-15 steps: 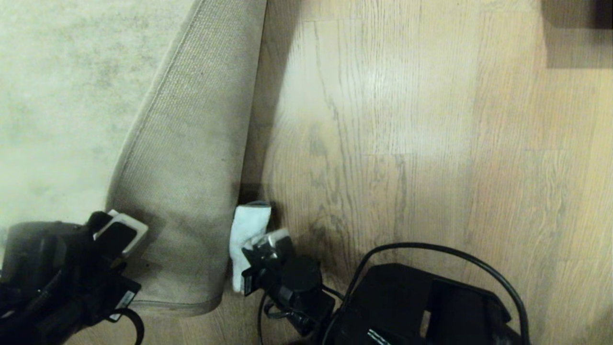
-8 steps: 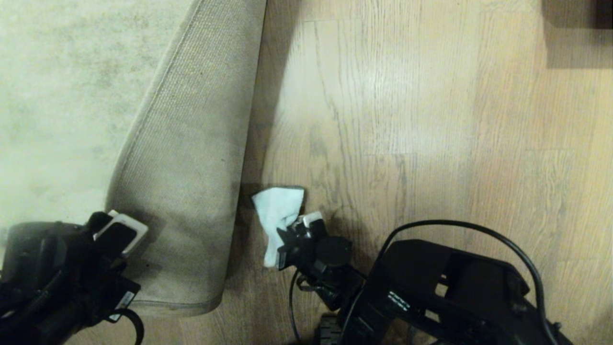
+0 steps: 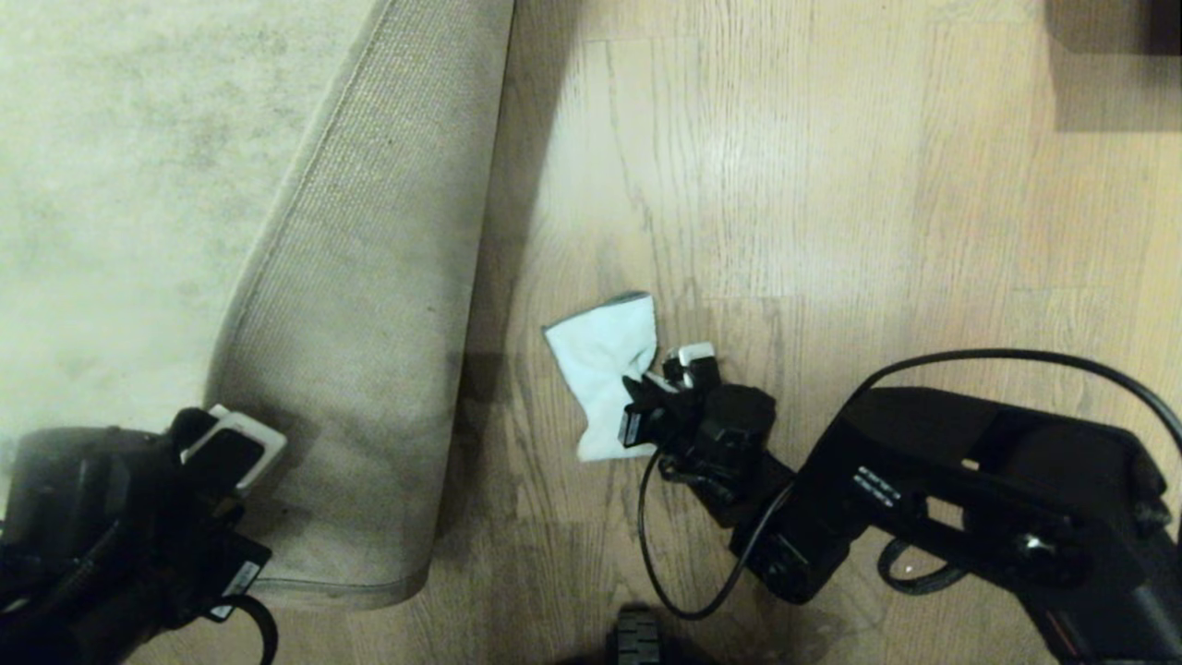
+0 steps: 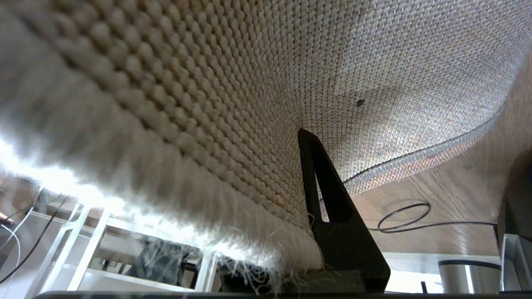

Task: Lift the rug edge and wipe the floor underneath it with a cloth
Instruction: Wipe the floor under the carpet with a rag

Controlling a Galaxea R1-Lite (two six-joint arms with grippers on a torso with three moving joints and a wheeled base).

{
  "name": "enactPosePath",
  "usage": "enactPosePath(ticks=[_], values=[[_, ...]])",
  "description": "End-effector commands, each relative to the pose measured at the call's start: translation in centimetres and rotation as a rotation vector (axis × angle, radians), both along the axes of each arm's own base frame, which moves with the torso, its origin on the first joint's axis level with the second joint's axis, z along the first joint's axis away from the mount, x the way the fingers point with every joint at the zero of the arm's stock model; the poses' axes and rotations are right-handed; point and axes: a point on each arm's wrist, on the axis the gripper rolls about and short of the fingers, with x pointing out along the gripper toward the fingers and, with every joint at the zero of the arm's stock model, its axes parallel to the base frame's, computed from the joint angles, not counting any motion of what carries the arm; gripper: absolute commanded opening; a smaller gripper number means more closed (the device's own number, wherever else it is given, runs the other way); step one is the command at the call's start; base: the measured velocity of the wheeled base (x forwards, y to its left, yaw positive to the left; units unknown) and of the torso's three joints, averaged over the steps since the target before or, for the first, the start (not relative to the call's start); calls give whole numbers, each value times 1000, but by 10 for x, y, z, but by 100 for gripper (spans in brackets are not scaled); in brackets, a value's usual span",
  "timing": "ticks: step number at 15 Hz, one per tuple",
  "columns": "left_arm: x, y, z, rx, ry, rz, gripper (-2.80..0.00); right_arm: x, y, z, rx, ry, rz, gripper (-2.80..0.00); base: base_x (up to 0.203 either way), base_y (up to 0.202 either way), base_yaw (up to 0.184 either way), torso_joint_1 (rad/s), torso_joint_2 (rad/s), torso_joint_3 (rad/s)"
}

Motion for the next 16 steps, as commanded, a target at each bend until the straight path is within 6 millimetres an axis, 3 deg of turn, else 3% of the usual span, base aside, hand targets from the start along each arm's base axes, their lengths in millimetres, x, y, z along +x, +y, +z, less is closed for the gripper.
enactPosePath(ticks=[1, 5, 8, 10, 13, 16], values=[[0, 0, 0, 4, 0, 2, -280, 2, -29, 36, 36, -50, -57, -280, 0, 0, 0, 0, 0, 0], [-4, 1, -1, 6, -2, 3, -280, -17, -58, 63, 36, -53, -90, -280, 0, 0, 0, 0, 0, 0], [-7, 2, 0, 4, -10, 3, -280, -39, -65, 74, 24, -45, -67, -280, 0, 0, 0, 0, 0, 0], [-9, 2, 1, 2, -19, 4, -280, -63, -46, 74, 4, -44, 57, -280, 0, 0, 0, 0, 0, 0], [-10, 3, 3, 1, -26, 4, -280, -104, 4, 67, -7, -35, 261, -280, 0, 0, 0, 0, 0, 0], [-11, 3, 4, -2, -37, 4, -280, -147, 56, 36, -50, 8, 441, -280, 0, 0, 0, 0, 0, 0]])
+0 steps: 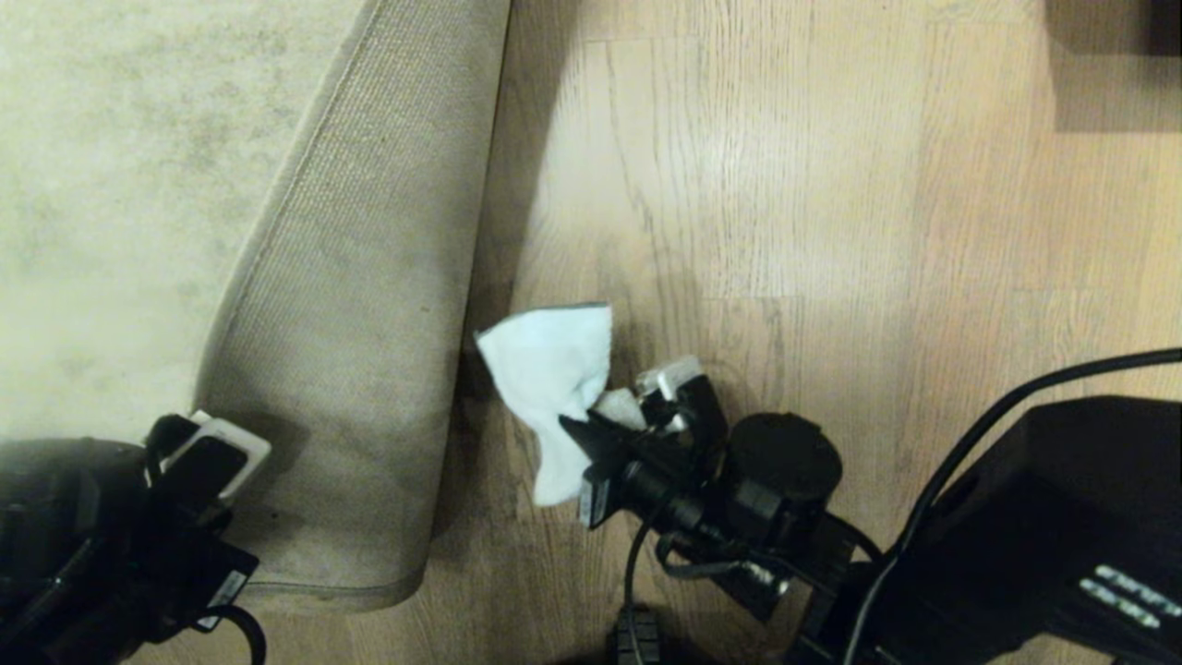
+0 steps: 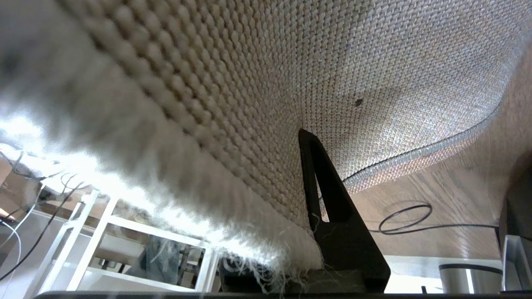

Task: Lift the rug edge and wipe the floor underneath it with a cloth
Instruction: Wipe the floor under the carpet with a rag

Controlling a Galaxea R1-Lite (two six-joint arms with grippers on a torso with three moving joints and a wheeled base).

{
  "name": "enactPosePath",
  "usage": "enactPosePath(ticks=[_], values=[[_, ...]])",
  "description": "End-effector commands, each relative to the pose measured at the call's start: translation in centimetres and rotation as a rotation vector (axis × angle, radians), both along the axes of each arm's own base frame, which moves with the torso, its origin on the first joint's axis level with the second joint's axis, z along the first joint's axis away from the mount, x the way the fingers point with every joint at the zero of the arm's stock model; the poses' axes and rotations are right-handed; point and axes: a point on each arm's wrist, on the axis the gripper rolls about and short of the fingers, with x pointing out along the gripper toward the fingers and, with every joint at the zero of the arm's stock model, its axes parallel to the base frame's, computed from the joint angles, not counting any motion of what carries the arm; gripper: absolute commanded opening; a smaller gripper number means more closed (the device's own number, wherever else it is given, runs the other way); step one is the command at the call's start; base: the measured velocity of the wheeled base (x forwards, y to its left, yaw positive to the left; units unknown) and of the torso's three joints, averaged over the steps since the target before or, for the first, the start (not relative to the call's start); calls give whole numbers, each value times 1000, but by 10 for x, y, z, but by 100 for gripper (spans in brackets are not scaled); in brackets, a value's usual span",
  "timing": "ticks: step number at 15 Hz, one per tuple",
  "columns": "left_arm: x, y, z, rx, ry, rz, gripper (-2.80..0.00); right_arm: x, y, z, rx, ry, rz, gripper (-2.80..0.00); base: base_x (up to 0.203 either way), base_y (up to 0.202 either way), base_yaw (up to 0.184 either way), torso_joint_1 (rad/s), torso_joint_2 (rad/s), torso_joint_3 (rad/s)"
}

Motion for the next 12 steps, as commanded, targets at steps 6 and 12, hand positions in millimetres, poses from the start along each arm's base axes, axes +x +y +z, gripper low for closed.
enactPosePath(ticks=[6, 12], values=[[-2, 0, 2, 0, -10, 0, -280, -20, 80, -83, -58, 46, 150, -280, 0, 0, 0, 0, 0, 0], [-12, 3, -6, 6, 12, 3, -280, -5, 103, -106, -20, 26, 144, -280, 0, 0, 0, 0, 0, 0]])
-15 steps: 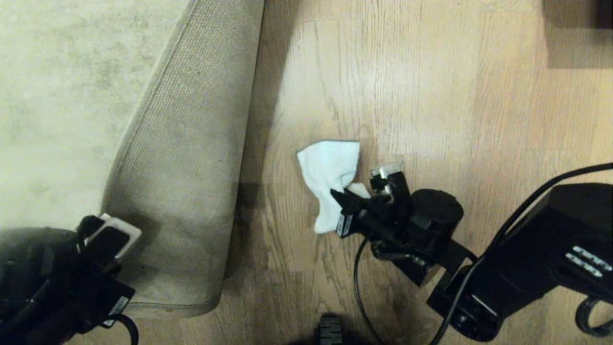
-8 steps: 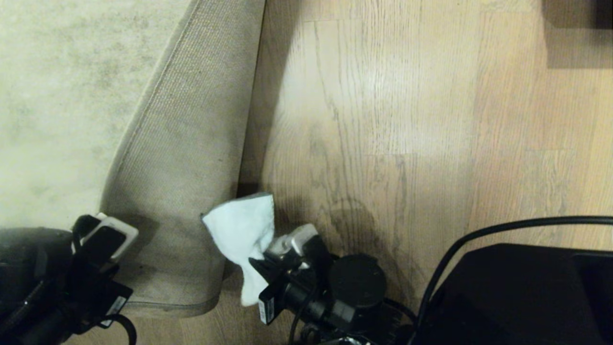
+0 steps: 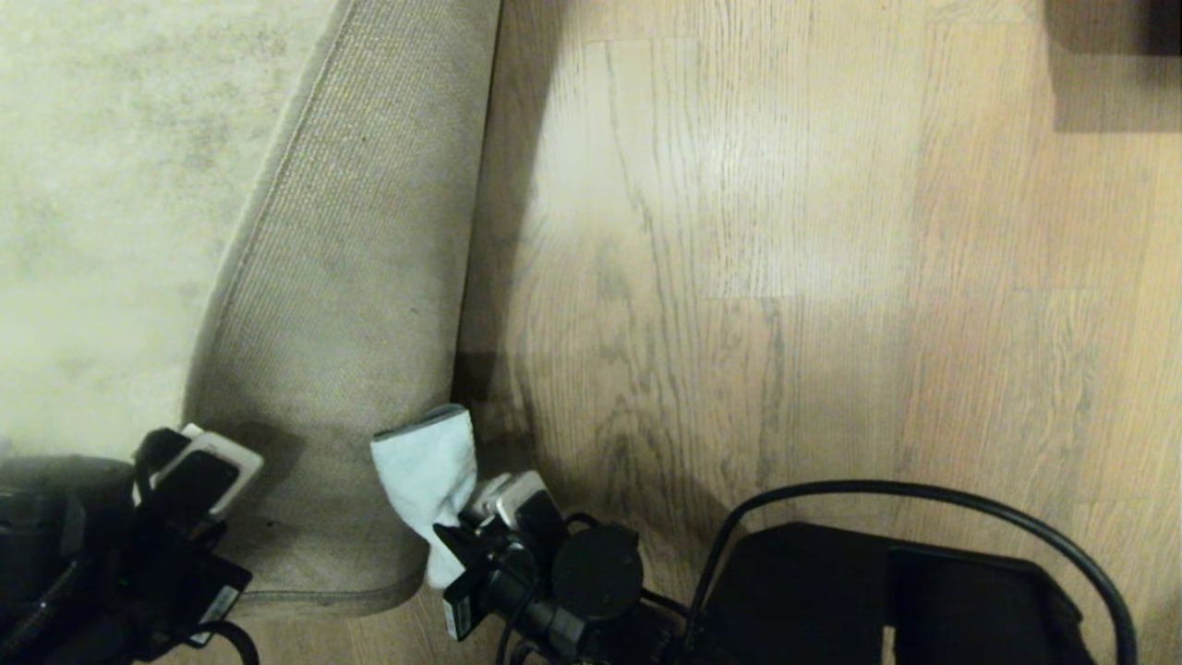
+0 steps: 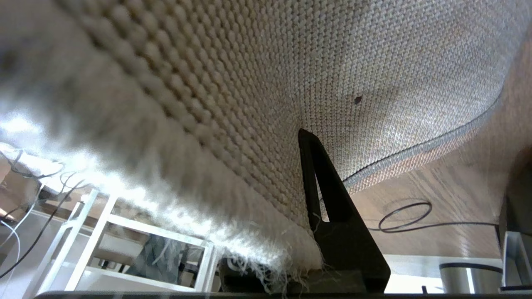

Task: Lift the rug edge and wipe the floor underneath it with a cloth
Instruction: Wipe the floor under the carpet with a rag

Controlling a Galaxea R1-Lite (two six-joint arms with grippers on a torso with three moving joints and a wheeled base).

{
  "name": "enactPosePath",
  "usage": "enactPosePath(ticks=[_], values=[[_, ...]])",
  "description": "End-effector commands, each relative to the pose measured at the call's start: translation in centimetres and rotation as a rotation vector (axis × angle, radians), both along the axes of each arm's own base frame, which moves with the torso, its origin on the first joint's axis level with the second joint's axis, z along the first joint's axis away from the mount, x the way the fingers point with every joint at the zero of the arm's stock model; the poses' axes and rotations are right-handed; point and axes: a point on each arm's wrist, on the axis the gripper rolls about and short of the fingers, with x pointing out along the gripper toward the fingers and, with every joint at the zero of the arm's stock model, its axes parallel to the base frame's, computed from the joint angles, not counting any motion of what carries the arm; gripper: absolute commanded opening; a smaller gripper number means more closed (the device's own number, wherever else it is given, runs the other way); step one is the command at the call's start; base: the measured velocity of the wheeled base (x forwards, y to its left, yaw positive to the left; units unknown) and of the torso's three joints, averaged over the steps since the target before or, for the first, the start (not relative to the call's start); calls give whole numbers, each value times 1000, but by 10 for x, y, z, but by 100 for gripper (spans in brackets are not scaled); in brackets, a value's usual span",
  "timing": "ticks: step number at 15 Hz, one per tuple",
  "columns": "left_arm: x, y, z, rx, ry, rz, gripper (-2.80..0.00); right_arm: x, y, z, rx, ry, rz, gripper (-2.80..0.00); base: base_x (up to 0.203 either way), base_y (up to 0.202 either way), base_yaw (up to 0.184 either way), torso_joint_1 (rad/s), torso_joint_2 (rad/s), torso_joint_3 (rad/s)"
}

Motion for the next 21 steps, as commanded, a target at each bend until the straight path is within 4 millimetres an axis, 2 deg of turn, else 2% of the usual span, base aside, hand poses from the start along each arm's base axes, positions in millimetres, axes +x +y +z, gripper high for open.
enactPosePath(ticks=[1, 3, 6, 9, 12, 16, 21], values=[[-3, 1, -1, 5, 3, 3, -280, 8, 0, -17, -11, 13, -18, -280, 0, 0, 0, 0, 0, 0], [-4, 1, -2, 4, 6, 4, -280, 21, -7, -17, -7, 17, -50, -280, 0, 0, 0, 0, 0, 0], [-4, 1, -2, 5, 3, 3, -280, 52, -29, -10, 1, 11, -134, -280, 0, 0, 0, 0, 0, 0], [-5, 2, -2, 5, 3, 3, -280, 86, -59, -1, 8, 1, -233, -280, 0, 0, 0, 0, 0, 0], [-6, 2, -2, 5, 2, 3, -280, 107, -94, 12, 7, -2, -320, -280, 0, 0, 0, 0, 0, 0], [-6, 2, -3, 5, 5, 3, -280, 118, -133, 48, 35, -26, -402, -280, 0, 0, 0, 0, 0, 0], [-6, 2, -3, 6, 8, 3, -280, 110, -180, 106, 84, -101, -486, -280, 0, 0, 0, 0, 0, 0]])
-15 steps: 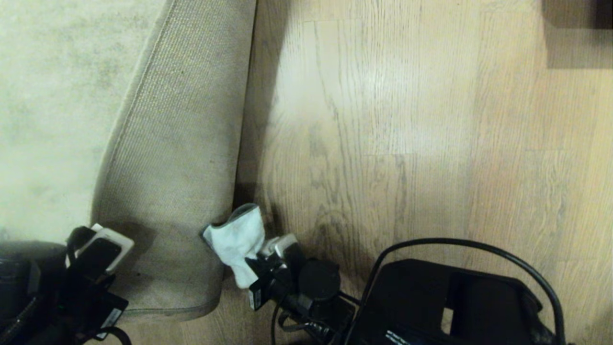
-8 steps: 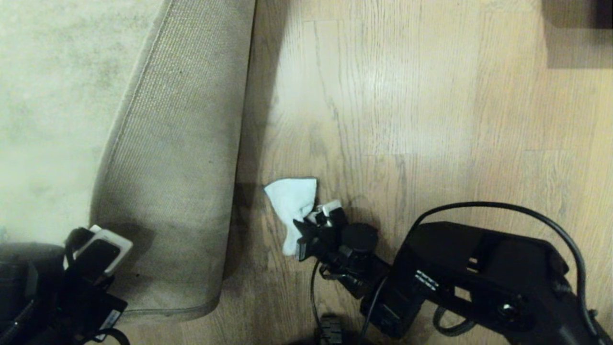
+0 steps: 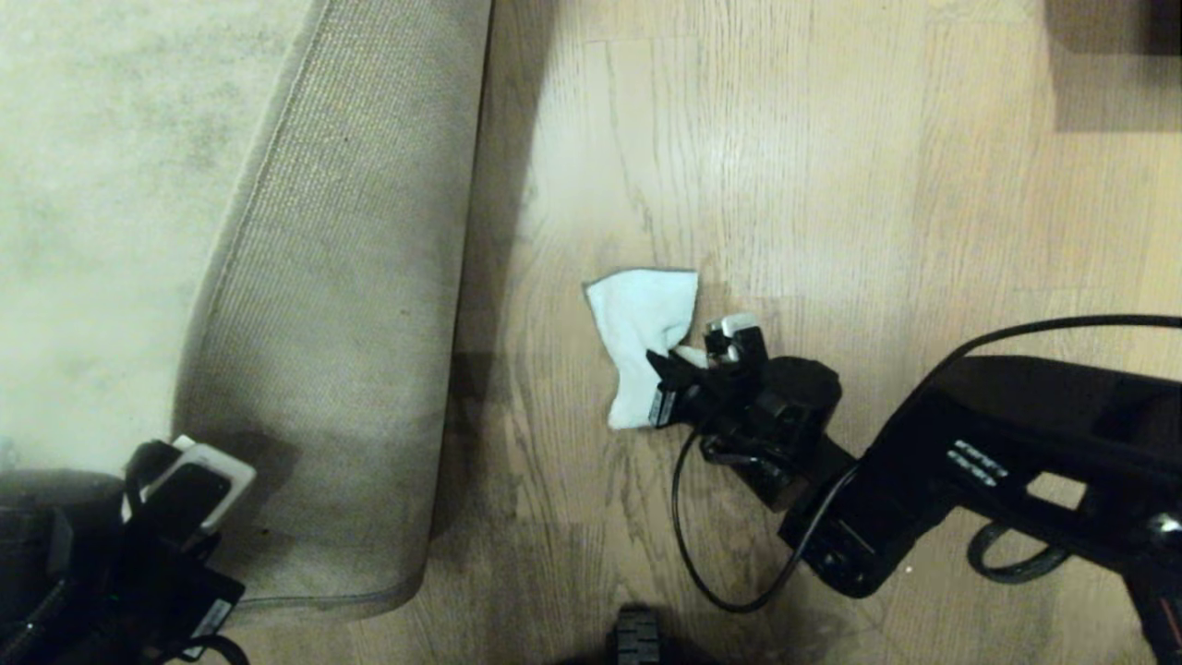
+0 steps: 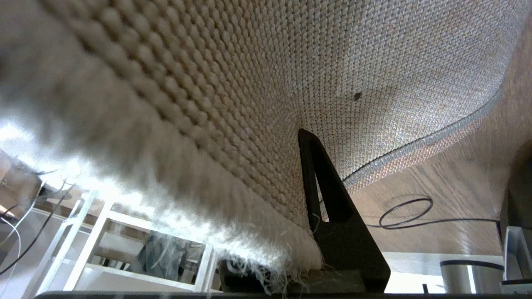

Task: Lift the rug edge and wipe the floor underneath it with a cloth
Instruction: Wipe the floor under the carpet with a rag

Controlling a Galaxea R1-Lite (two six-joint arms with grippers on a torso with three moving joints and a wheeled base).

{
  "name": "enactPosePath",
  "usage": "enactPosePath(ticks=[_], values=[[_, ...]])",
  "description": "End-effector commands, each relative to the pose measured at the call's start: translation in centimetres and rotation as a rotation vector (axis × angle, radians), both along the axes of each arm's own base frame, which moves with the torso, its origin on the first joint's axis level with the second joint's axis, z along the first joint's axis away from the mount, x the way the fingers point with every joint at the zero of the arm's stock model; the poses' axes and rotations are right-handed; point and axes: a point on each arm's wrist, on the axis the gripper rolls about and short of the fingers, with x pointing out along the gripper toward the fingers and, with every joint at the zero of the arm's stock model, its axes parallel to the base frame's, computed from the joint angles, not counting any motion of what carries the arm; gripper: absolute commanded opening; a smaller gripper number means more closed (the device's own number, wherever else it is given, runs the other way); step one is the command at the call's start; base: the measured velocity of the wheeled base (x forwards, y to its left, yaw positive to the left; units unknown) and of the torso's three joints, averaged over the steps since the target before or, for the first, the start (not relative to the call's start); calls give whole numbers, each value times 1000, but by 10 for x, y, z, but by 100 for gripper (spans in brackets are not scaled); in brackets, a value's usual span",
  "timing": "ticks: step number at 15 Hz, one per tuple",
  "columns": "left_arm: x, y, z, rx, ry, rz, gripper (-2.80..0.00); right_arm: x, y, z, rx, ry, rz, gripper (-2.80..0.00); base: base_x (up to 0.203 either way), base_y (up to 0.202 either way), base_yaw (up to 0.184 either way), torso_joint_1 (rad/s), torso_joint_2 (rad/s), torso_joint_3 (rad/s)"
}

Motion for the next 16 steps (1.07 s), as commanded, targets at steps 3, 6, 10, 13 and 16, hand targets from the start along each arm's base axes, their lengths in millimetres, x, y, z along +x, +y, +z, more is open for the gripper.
enactPosePath(ticks=[3, 6, 10, 13, 16], values=[[0, 0, -1, 5, 5, -1, -280, -22, -37, 55, 36, -94, -55, -280, 0, 0, 0, 0, 0, 0], [-1, 0, -3, 7, 15, -2, -280, -30, -59, 68, 40, -109, -96, -280, 0, 0, 0, 0, 0, 0], [-2, 0, -4, 8, 20, -2, -280, -34, -96, 75, 17, -111, -190, -280, 0, 0, 0, 0, 0, 0], [-1, 0, -5, 8, 23, -3, -280, -44, -114, 74, -2, -92, -229, -280, 0, 0, 0, 0, 0, 0], [-1, -1, -4, 8, 23, -9, -280, -51, -133, 81, 2, -104, -279, -280, 0, 0, 0, 0, 0, 0]])
